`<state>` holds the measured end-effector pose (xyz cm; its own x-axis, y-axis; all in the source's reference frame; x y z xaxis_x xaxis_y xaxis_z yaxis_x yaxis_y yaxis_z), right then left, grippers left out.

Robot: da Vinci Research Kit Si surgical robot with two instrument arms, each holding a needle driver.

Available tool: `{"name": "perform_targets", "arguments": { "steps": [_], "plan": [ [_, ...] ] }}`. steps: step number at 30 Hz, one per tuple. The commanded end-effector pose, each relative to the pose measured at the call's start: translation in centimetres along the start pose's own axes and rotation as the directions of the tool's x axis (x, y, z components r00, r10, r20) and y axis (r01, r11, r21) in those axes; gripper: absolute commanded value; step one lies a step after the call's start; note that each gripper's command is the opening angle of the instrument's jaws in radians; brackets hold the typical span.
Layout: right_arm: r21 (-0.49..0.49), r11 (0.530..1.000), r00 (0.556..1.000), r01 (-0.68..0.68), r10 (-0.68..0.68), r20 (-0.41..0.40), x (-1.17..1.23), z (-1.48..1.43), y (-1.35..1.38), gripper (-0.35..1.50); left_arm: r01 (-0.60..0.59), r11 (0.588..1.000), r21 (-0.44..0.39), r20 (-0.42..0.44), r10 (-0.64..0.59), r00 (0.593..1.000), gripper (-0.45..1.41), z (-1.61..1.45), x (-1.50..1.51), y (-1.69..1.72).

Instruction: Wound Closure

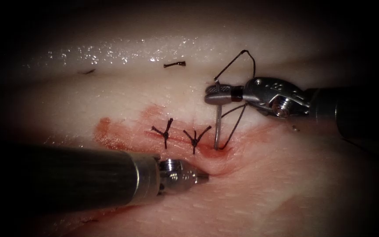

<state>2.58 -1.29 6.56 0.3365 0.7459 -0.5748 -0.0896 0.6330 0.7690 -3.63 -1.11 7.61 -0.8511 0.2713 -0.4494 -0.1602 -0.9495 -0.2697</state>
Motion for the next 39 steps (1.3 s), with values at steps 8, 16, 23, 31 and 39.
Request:
{"name": "perform_targets", "arguments": {
  "steps": [8, 16, 23, 31, 39],
  "plan": [
    [-0.014, 0.998, 0.997, -0.066, 0.066, -0.026, -0.29, 0.18, -0.46, -0.35, 0.001, 1.000, 0.002, 0.002, -0.001, 1.000, 0.00, 0.02, -0.03, -0.02],
    [-0.020, 0.971, 0.968, -0.238, 0.235, -0.090, -0.26, 0.23, -0.76, -0.35, 0.001, 1.000, 0.003, 0.002, -0.001, 1.000, 0.00, 0.03, -0.03, -0.02],
    [0.022, 0.888, 0.870, -0.460, 0.455, -0.190, -0.10, 0.23, -0.82, -0.35, 0.000, 1.000, 0.002, 0.001, 0.000, 1.000, 0.00, 0.02, -0.04, -0.02],
    [0.031, 0.843, 0.826, -0.537, 0.533, -0.183, -0.30, 0.31, -0.72, -0.35, -0.001, 1.000, 0.002, 0.001, 0.001, 1.000, 0.00, 0.02, -0.05, -0.03],
    [0.056, 0.740, 0.720, -0.671, 0.667, -0.189, -0.38, 0.39, -0.76, -0.35, -0.001, 1.000, 0.001, 0.001, 0.001, 1.000, 0.00, 0.01, -0.06, -0.04]
  ]
}}
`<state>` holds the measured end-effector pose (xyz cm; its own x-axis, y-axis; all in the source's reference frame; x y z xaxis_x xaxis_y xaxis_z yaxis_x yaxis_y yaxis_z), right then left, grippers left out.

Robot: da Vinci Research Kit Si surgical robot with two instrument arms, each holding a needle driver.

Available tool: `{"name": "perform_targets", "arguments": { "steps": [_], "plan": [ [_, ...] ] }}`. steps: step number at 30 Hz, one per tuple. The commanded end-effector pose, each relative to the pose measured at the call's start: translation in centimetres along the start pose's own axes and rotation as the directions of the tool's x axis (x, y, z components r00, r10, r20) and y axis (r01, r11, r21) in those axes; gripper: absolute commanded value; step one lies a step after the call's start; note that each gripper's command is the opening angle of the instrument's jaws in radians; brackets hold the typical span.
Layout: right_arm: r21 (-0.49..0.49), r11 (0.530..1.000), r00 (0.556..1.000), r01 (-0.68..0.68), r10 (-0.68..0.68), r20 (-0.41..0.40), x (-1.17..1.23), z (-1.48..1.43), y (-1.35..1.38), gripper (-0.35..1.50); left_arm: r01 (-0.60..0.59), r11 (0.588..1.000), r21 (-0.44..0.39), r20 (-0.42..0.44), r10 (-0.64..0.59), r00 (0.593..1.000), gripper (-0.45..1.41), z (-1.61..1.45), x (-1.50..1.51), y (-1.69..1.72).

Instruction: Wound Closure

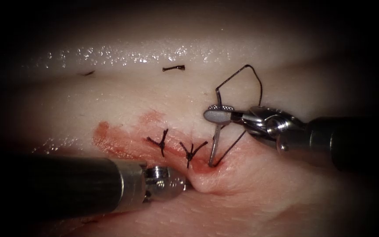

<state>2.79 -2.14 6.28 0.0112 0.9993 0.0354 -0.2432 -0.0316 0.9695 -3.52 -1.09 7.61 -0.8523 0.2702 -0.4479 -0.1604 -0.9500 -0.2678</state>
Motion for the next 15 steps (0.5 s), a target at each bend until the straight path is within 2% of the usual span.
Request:
{"name": "perform_targets", "arguments": {
  "steps": [1, 2, 15],
  "plan": [
    [0.018, 0.998, 0.998, -0.062, 0.062, -0.021, -0.01, 0.10, -0.01, -0.35, -0.001, 1.000, -0.001, -0.001, 0.001, 1.000, 0.00, 0.07, 0.02, 0.00],
    [0.023, 0.995, 0.995, -0.100, 0.101, -0.026, -0.02, 0.09, -0.02, -0.35, -0.001, 1.000, -0.001, -0.001, 0.001, 1.000, 0.00, 0.07, 0.02, 0.00],
    [0.000, 0.987, 0.987, -0.163, 0.163, -0.012, -0.20, 0.12, -0.18, -0.35, 0.000, 1.000, -0.001, -0.001, 0.000, 1.000, -0.01, 0.08, 0.02, -0.01]
  ]
}}
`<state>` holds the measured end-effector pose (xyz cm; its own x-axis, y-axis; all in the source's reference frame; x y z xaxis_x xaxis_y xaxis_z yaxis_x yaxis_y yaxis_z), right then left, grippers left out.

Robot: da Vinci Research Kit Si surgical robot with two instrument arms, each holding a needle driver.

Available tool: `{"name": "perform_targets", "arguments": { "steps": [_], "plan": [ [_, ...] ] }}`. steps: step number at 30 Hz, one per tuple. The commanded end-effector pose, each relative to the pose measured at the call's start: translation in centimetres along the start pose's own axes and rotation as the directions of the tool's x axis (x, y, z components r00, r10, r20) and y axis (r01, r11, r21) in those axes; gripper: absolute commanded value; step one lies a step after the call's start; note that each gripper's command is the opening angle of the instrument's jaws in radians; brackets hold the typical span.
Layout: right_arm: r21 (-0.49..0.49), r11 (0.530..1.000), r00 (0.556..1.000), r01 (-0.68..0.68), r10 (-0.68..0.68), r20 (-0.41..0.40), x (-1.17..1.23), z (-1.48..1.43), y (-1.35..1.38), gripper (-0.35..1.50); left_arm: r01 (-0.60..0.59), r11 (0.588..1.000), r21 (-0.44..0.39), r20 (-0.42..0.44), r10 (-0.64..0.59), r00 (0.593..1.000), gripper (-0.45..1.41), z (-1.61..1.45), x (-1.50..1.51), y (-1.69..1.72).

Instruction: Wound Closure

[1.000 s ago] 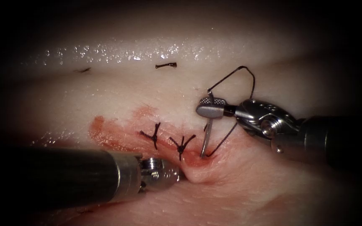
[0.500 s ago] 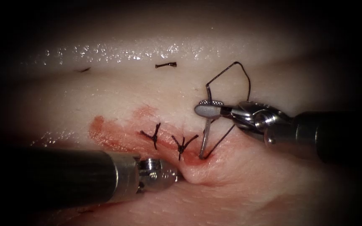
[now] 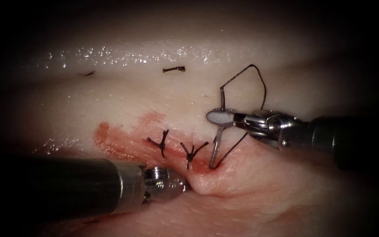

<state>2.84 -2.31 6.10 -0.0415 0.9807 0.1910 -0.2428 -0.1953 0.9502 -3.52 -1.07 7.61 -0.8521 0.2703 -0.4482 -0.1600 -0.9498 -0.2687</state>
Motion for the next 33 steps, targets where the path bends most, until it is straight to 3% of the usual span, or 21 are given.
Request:
{"name": "perform_targets", "arguments": {
  "steps": [1, 13, 27, 33],
  "plan": [
    [-0.006, 1.000, 1.000, -0.008, 0.008, 0.003, -0.08, 0.13, -0.02, -0.35, 0.000, 1.000, 0.000, -0.001, 0.000, 1.000, -0.01, 0.08, 0.02, 0.00],
    [-0.077, 0.988, 0.991, -0.131, 0.133, 0.022, -0.49, 0.36, -0.18, -0.35, -0.001, 1.000, -0.003, -0.001, 0.001, 1.000, -0.01, 0.06, 0.01, -0.01],
    [-0.132, 0.972, 0.979, -0.192, 0.200, 0.048, -0.97, 0.41, -0.26, -0.35, 0.000, 1.000, -0.004, -0.002, 0.000, 1.000, -0.03, 0.05, 0.01, -0.01],
    [-0.140, 0.970, 0.976, -0.200, 0.210, 0.062, -1.14, 0.29, -0.32, -0.35, 0.000, 1.000, -0.005, -0.002, 0.000, 1.000, -0.03, 0.04, 0.01, -0.02]
  ]
}}
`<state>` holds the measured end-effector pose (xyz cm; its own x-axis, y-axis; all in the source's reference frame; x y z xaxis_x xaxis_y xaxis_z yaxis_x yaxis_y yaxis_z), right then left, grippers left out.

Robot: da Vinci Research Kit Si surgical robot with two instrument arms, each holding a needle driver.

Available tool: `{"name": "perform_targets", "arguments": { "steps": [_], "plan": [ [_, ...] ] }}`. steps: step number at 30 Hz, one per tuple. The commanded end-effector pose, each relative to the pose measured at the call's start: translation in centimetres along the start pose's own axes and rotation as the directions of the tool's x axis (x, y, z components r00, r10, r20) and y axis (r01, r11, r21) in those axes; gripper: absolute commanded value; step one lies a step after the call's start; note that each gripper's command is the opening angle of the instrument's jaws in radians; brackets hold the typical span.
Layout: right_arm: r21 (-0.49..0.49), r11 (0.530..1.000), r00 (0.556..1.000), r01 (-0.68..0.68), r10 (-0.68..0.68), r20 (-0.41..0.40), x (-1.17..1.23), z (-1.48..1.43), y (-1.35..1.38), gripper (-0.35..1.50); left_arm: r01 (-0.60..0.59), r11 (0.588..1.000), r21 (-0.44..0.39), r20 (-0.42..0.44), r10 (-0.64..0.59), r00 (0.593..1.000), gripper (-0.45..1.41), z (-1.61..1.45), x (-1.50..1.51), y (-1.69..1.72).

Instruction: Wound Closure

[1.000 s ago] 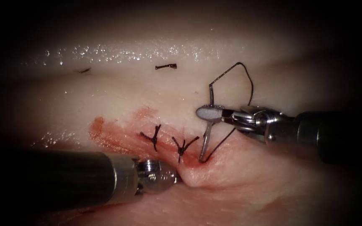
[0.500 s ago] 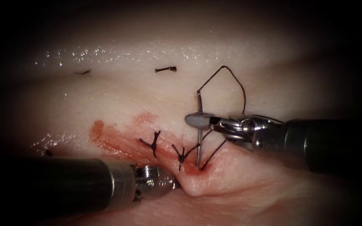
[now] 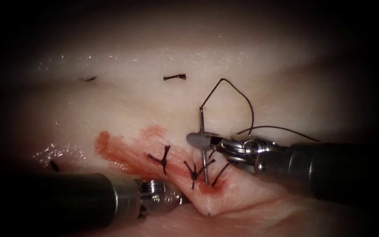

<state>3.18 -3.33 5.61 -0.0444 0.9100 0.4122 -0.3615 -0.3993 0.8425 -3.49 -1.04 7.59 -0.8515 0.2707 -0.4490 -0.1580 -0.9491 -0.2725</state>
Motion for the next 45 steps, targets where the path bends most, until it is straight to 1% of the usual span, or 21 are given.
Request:
{"name": "perform_targets", "arguments": {
  "steps": [1, 7, 14, 16, 18, 19, 20, 21, 22, 24, 25, 29, 30, 31, 36, 39, 40, 42, 43, 44, 45],
  "plan": [
    [0.000, 1.000, 1.000, 0.018, -0.018, 0.010, -0.03, 0.05, 0.03, -0.35, -0.001, 1.000, -0.001, -0.001, 0.001, 1.000, -0.03, 0.08, 0.02, 0.00],
    [-0.004, 1.000, 1.000, 0.018, -0.018, 0.022, -0.09, -0.04, 0.09, -0.35, -0.001, 1.000, -0.002, -0.001, 0.001, 1.000, -0.05, 0.06, 0.02, 0.00],
    [-0.004, 1.000, 0.999, 0.024, -0.024, 0.028, -0.02, -0.09, 0.08, -0.35, 0.000, 1.000, 0.000, 0.000, 0.000, 1.000, -0.05, 0.06, 0.02, 0.00],
    [0.019, 0.983, 0.983, 0.184, -0.184, -0.004, 0.10, -0.01, 0.03, -0.35, 0.001, 1.000, 0.001, 0.000, -0.001, 1.000, -0.05, 0.06, 0.02, 0.01],
    [0.034, 0.940, 0.939, 0.340, -0.338, -0.058, 0.21, 0.07, 0.01, -0.35, 0.003, 1.000, 0.000, 0.001, -0.003, 1.000, -0.05, 0.04, 0.04, 0.03],
    [0.041, 0.925, 0.923, 0.379, -0.374, -0.092, 0.29, 0.11, 0.00, -0.03, 0.005, 1.000, -0.001, 0.001, -0.005, 1.000, -0.05, 0.03, 0.05, 0.04],
    [0.049, 0.906, 0.901, 0.420, -0.410, -0.139, 0.40, 0.14, 0.00, 0.41, 0.012, 1.000, -0.002, 0.001, -0.012, 1.000, -0.06, 0.01, 0.07, 0.05],
    [0.049, 0.906, 0.901, 0.420, -0.410, -0.139, 0.40, 0.14, 0.00, 0.41, 0.012, 1.000, -0.002, 0.001, -0.012, 1.000, -0.06, 0.01, 0.07, 0.05],
    [0.059, 0.880, 0.870, 0.472, -0.454, -0.194, 0.57, 0.16, 0.02, 0.89, 0.005, 1.000, -0.005, 0.001, -0.005, 1.000, -0.06, -0.04, 0.11, 0.07],
    [0.032, 0.864, 0.842, 0.502, -0.480, -0.248, 0.77, 0.13, 0.04, 1.21, 0.005, 1.000, -0.004, -0.004, -0.005, 1.000, -0.06, -0.10, 0.14, 0.09],
    [0.020, 0.853, 0.826, 0.521, -0.498, -0.264, 0.86, 0.11, 0.06, 1.28, 0.001, 1.000, -0.003, -0.009, -0.001, 1.000, -0.06, -0.12, 0.16, 0.10],
    [-0.031, 0.833, 0.785, 0.552, -0.532, -0.317, 1.21, -0.13, 0.19, 1.28, -0.012, 1.000, 0.005, -0.020, 0.012, 1.000, -0.06, -0.20, 0.21, 0.17],
    [-0.031, 0.833, 0.785, 0.552, -0.532, -0.317, 1.21, -0.13, 0.19, 1.28, -0.012, 1.000, 0.005, -0.020, 0.012, 1.000, -0.06, -0.20, 0.21, 0.17],
    [-0.060, 0.824, 0.763, 0.563, -0.546, -0.346, 1.37, -0.29, 0.27, 1.28, -0.030, 0.999, 0.013, -0.029, 0.031, 0.999, -0.08, -0.22, 0.23, 0.20],
    [-0.122, 0.796, 0.716, 0.593, -0.590, -0.374, 1.58, -0.61, 0.41, 1.31, -0.105, 0.992, 0.068, -0.105, 0.112, 0.988, -0.06, -0.24, 0.30, 0.24],
    [-0.165, 0.730, 0.650, 0.663, -0.671, -0.355, 1.58, -0.70, 0.41, 1.36, -0.131, 0.987, 0.089, -0.147, 0.143, 0.979, -0.05, -0.23, 0.32, 0.24],
    [-0.185, 0.673, 0.597, 0.716, -0.728, -0.335, 1.55, -0.72, 0.37, 1.38, -0.140, 0.986, 0.095, -0.154, 0.154, 0.976, -0.05, -0.22, 0.32, 0.23],
    [-0.212, 0.587, 0.517, 0.781, -0.799, -0.306, 1.52, -0.73, 0.29, 1.40, -0.146, 0.983, 0.109, -0.173, 0.164, 0.971, -0.03, -0.21, 0.33, 0.22],
    [-0.230, 0.509, 0.444, 0.830, -0.851, -0.280, 1.49, -0.74, 0.22, 1.40, -0.149, 0.982, 0.117, -0.186, 0.169, 0.968, -0.01, -0.21, 0.34, 0.22],
    [-0.227, 0.477, 0.417, 0.849, -0.869, -0.268, 1.48, -0.74, 0.15, 1.40, -0.157, 0.980, 0.127, -0.202, 0.180, 0.963, -0.01, -0.21, 0.34, 0.22],
    [-0.227, 0.477, 0.417, 0.849, -0.869, -0.268, 1.48, -0.74, 0.15, 1.40, -0.157, 0.980, 0.127, -0.202, 0.180, 0.963, -0.01, -0.21, 0.34, 0.22]
  ]
}}
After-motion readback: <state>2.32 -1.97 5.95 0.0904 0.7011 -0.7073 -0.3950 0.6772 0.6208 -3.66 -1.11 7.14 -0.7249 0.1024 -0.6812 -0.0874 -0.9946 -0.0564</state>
